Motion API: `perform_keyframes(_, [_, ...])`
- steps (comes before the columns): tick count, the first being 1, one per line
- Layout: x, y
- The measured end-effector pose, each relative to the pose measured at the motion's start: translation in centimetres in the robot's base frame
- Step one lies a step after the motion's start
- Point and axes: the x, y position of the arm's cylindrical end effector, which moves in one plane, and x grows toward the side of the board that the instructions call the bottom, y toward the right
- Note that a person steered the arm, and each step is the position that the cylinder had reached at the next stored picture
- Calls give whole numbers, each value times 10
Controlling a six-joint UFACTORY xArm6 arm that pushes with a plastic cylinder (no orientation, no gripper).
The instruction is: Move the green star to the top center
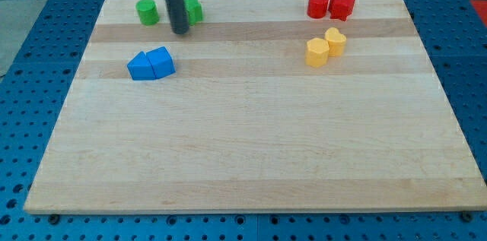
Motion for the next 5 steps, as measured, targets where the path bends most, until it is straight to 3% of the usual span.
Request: perform_keyframes(5, [-64,1])
